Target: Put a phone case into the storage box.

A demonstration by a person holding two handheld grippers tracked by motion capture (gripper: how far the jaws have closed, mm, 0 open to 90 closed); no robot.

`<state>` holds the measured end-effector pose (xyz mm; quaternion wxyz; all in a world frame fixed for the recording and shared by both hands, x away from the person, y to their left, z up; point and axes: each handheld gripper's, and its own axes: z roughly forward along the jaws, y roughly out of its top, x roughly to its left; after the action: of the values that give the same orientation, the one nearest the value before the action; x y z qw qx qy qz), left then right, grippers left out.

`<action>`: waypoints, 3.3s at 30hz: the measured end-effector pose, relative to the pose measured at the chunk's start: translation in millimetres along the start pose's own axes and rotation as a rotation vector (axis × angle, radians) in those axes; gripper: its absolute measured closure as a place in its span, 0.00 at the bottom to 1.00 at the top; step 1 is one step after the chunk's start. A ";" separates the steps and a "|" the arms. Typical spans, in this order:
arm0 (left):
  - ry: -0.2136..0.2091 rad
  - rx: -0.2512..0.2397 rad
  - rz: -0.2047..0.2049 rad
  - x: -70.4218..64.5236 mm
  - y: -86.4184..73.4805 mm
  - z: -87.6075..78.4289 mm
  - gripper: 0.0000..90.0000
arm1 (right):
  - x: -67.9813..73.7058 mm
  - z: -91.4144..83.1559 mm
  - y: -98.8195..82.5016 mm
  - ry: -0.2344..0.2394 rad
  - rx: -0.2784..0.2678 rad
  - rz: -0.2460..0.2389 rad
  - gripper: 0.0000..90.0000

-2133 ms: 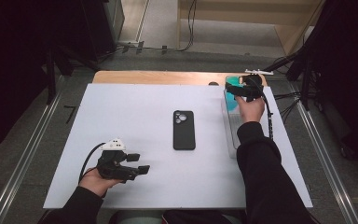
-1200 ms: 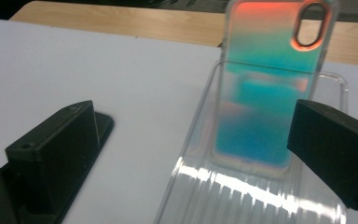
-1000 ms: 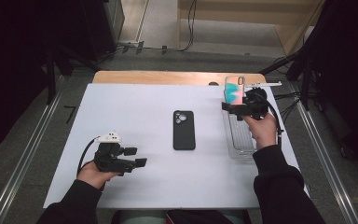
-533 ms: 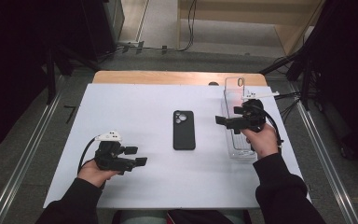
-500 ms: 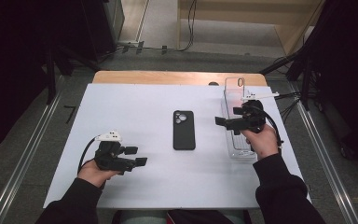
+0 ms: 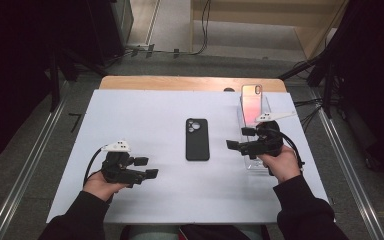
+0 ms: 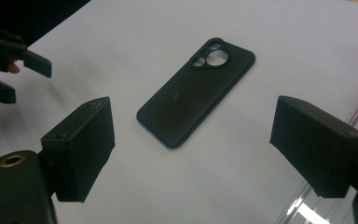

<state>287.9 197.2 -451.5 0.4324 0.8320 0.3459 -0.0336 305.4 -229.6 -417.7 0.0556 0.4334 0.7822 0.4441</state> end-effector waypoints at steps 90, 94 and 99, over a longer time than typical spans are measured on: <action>0.004 -0.027 -0.011 -3.1 -3.8 -8.5 0.35 | 41.4 60.5 13.4 -0.228 -0.005 0.144 0.00; 0.004 -0.029 -0.013 -3.2 -3.7 -8.4 0.35 | 41.4 70.0 18.3 -0.250 0.003 0.156 0.00; 0.003 -0.031 -0.015 -2.7 -3.9 -8.3 0.35 | 41.2 80.0 24.4 -0.253 -0.002 0.169 0.00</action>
<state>281.4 203.4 -448.1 0.4446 0.8226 0.3533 -0.0300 333.0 -142.3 -435.2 0.1166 0.5500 0.7293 0.3899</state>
